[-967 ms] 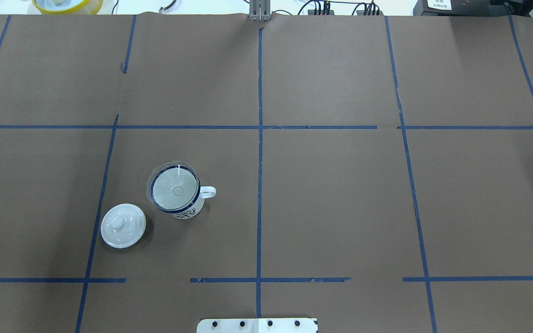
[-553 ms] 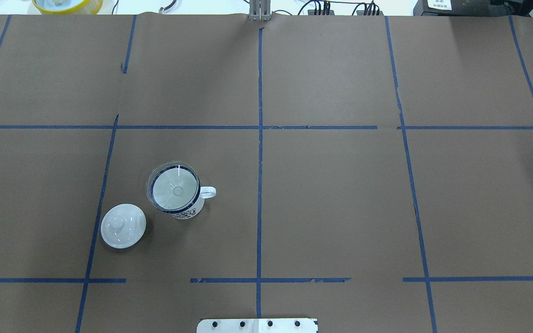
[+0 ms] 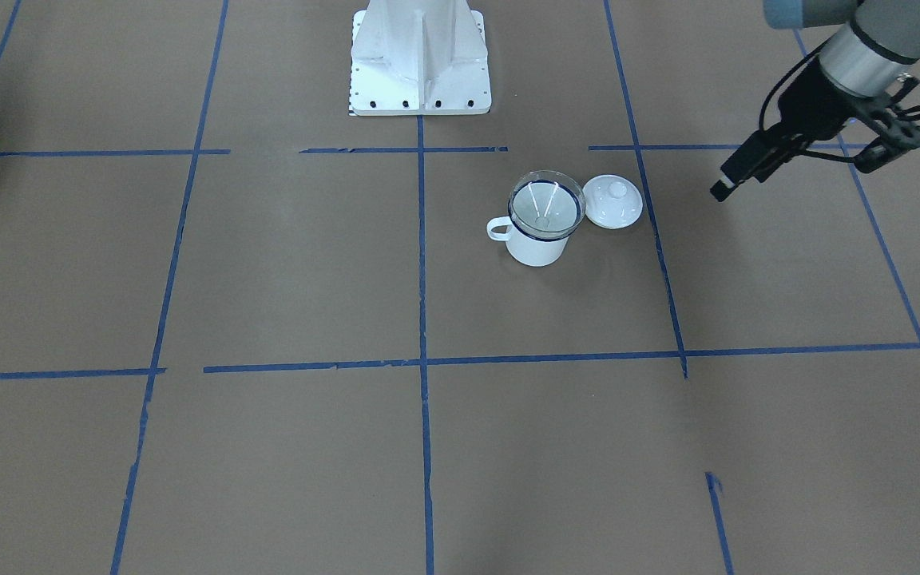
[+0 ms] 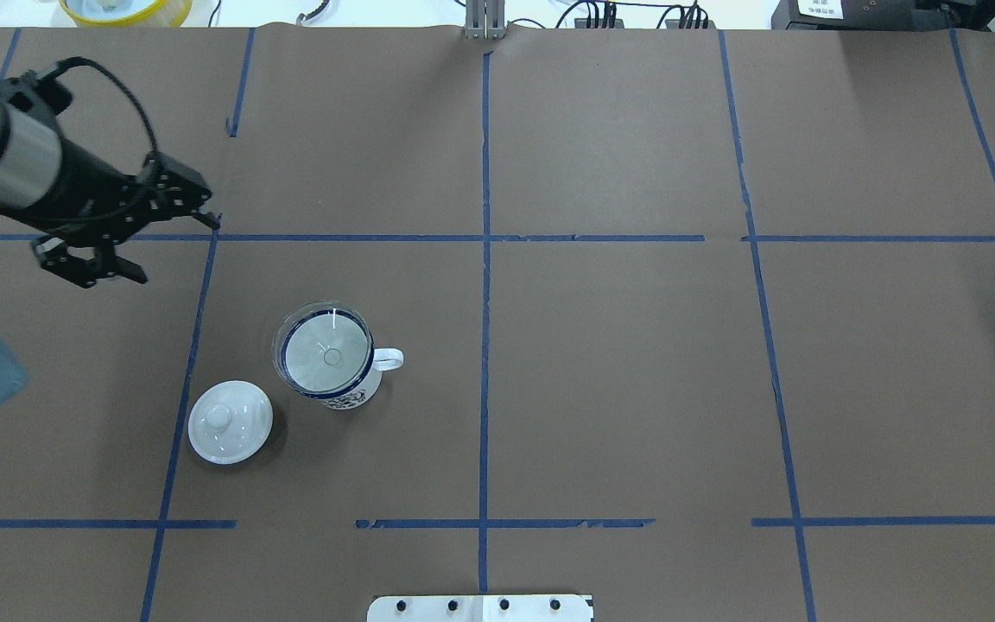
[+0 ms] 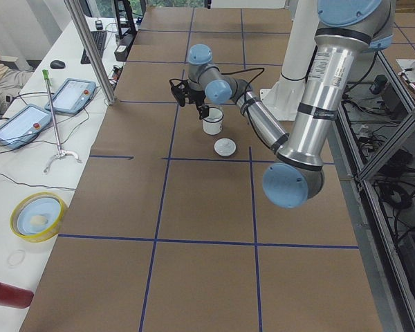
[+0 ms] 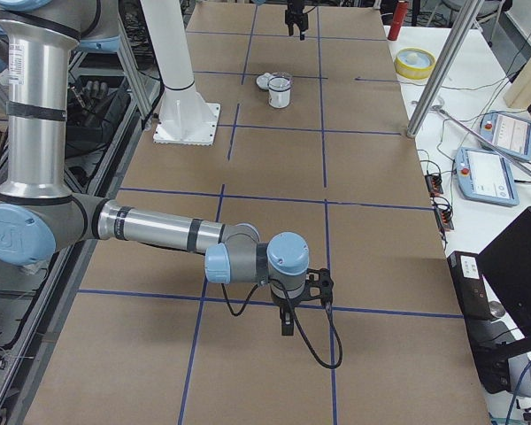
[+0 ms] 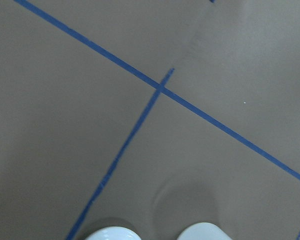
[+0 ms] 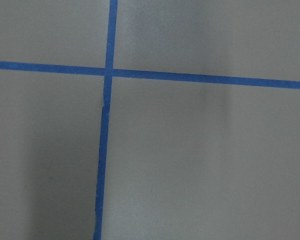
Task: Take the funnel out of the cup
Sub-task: 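Move the left gripper over the clear funnel in the white mug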
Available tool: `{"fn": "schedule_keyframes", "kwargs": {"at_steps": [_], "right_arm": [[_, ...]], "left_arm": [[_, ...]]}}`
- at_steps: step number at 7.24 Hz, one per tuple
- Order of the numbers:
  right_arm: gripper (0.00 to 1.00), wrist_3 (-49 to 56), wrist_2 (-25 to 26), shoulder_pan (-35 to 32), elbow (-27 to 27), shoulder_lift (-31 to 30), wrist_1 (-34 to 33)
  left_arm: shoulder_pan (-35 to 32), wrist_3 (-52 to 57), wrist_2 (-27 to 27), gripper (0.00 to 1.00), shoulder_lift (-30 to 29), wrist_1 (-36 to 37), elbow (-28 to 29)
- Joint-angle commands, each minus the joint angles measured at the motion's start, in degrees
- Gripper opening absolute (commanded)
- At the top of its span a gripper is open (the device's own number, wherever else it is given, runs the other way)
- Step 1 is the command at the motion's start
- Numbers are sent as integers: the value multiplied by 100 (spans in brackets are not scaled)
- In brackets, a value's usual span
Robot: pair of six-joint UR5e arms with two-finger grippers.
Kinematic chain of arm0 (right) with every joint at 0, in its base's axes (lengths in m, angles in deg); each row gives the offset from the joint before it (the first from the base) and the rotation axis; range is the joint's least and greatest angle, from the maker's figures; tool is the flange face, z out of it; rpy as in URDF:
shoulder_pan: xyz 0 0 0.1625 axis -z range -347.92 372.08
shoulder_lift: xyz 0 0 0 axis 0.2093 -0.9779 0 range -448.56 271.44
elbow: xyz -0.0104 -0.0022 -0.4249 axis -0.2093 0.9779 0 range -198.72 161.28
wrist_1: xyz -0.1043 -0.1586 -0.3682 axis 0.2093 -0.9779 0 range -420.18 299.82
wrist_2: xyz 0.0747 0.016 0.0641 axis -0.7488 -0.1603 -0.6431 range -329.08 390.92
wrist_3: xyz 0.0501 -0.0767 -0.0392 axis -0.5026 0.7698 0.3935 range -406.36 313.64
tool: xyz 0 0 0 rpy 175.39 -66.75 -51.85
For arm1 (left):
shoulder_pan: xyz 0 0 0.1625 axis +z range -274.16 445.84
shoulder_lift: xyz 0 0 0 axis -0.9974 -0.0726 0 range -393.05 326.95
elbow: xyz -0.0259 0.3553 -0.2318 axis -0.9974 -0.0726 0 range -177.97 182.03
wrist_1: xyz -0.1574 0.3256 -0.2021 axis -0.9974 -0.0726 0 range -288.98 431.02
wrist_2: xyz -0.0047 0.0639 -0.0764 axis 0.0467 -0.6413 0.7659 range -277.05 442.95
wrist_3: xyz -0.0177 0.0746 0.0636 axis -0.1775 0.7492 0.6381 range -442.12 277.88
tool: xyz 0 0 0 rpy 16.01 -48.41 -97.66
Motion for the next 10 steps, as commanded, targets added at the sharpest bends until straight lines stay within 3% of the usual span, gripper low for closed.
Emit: {"fn": "schedule_keyframes", "kwargs": {"at_steps": [1, 4, 7, 8, 10], "right_arm": [[100, 0, -2, 0, 0, 0, 0], [100, 0, -2, 0, -9, 0, 0], [100, 0, -2, 0, 0, 0, 0], [100, 0, 7, 0, -9, 0, 0], [100, 0, -2, 0, 0, 0, 0]], "left_arm": [[872, -609, -822, 99, -1002, 1005, 242], [1241, -707, -1026, 99, -1267, 646, 1032], [1261, -654, -1018, 94, -1371, 461, 1366], [1270, -698, -1000, 90, -1433, 243, 1594], [1322, -707, -1018, 66, -1451, 240, 1623]]}}
